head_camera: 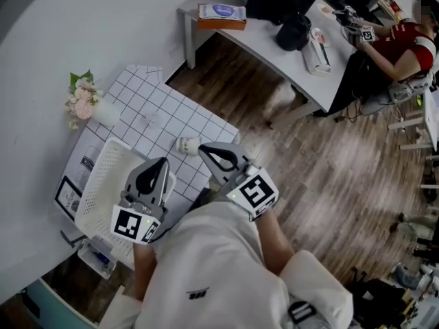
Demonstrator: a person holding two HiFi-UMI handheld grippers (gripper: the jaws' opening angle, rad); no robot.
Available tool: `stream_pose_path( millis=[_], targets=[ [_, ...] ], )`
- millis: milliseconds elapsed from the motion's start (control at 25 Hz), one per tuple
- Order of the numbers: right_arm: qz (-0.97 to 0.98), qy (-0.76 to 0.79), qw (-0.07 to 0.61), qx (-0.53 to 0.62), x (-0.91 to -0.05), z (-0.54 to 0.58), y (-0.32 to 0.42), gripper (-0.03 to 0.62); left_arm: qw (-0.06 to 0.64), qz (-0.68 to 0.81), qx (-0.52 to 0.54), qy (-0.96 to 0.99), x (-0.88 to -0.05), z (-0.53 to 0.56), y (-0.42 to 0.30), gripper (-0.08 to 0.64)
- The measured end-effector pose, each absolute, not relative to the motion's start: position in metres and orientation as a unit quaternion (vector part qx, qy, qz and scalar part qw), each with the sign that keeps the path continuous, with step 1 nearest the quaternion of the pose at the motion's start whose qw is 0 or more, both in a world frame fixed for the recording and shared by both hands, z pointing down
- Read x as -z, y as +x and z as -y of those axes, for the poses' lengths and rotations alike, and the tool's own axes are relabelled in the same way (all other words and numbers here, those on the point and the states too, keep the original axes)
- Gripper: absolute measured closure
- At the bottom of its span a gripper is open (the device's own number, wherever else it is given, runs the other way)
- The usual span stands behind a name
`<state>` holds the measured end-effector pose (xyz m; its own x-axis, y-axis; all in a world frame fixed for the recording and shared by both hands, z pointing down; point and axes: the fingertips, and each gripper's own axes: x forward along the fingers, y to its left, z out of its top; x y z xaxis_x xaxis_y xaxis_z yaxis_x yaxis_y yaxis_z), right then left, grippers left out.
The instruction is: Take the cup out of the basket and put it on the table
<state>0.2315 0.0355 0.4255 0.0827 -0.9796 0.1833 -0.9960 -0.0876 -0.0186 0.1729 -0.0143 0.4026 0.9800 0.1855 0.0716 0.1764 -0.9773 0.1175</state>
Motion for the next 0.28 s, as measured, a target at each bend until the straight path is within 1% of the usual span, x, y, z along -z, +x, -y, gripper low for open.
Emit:
stream_pose_path(
  millis=[280],
  targets=[
    [0.67,0.736,0.064,-0.072,-0.4262,-0.0356,0.2276,0.58,0.056,-0.096,-0.043,0.993,-0.4044,0.0137,0.1689,0.554]
  ],
)
